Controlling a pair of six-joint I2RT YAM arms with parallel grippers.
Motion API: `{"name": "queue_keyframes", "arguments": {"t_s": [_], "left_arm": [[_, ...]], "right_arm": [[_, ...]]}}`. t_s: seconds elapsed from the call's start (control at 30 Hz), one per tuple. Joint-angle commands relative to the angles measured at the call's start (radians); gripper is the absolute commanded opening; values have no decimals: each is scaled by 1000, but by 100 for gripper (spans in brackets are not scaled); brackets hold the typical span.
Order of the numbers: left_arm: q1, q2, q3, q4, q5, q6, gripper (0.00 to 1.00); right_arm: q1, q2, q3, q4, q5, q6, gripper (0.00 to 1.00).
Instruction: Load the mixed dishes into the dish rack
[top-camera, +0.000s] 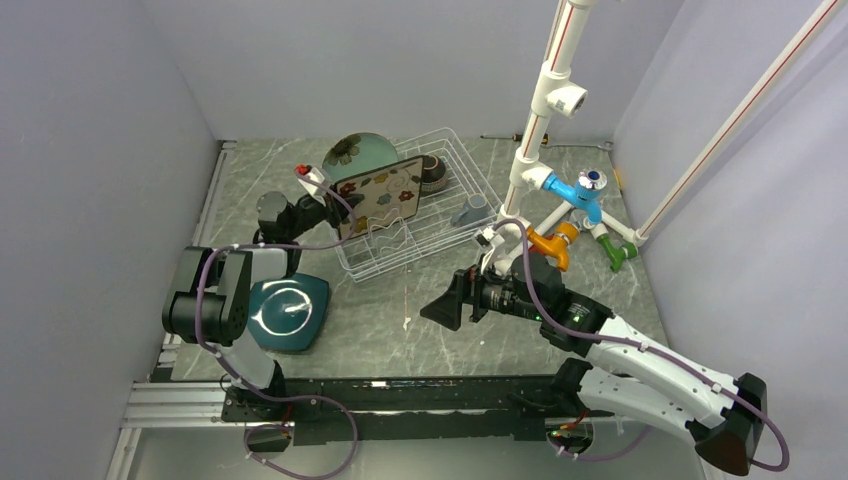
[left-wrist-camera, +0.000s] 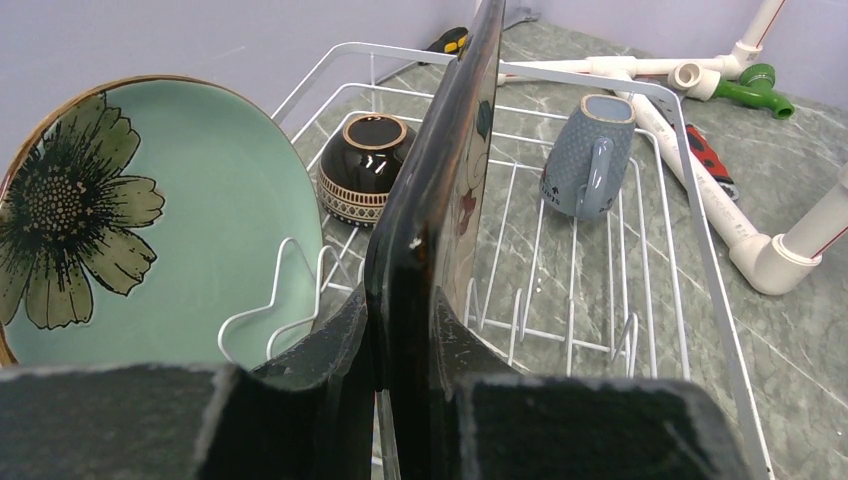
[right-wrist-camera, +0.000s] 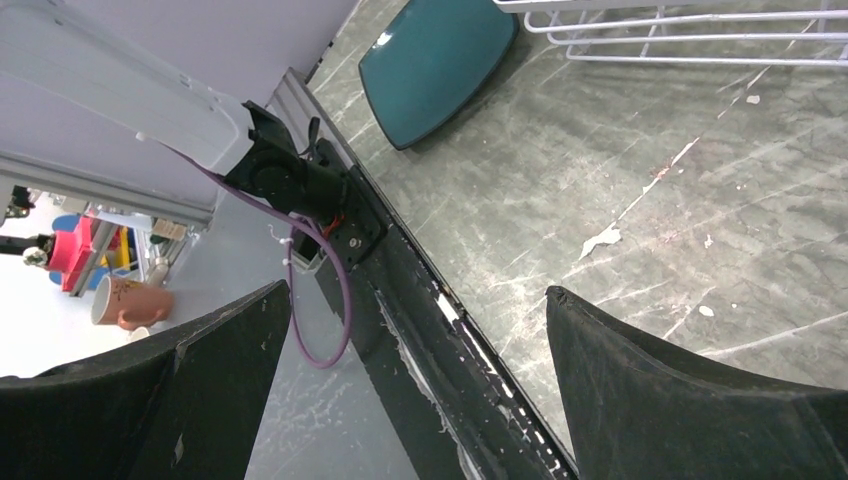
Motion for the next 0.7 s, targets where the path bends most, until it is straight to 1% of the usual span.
{"name": "queue_keyframes", "arguments": {"t_s": [0.0, 0.13, 0.2, 0.23, 0.27, 0.33, 0.43, 0.53, 0.67], "left_arm": [[7, -34, 4, 232, -59, 26, 0], [7, -24, -38, 307, -106, 8, 1], [7, -16, -40, 317, -104, -6, 4], [7, -14, -36, 310, -100, -9, 7], [7, -14, -36, 300, -104, -6, 11], [7, -15, -46, 306, -130, -3, 22], [7, -16, -58, 315, -154, 2, 27], [7, -12, -66, 314, -169, 10, 37], [7, 1, -79, 328, -202, 9, 40]], "right_arm": [[5, -25, -6, 38, 17, 9, 100], [5, -22, -4, 42, 16, 10, 100], [3, -22, -5, 43, 16, 10, 100], [4, -22, -5, 43, 16, 10, 100], [4, -22, -6, 42, 16, 10, 100], [4, -25, -7, 40, 16, 10, 100], [4, -30, -12, 42, 18, 12, 100], [5, -26, -11, 42, 18, 10, 100], [4, -25, -11, 45, 18, 9, 100]]}}
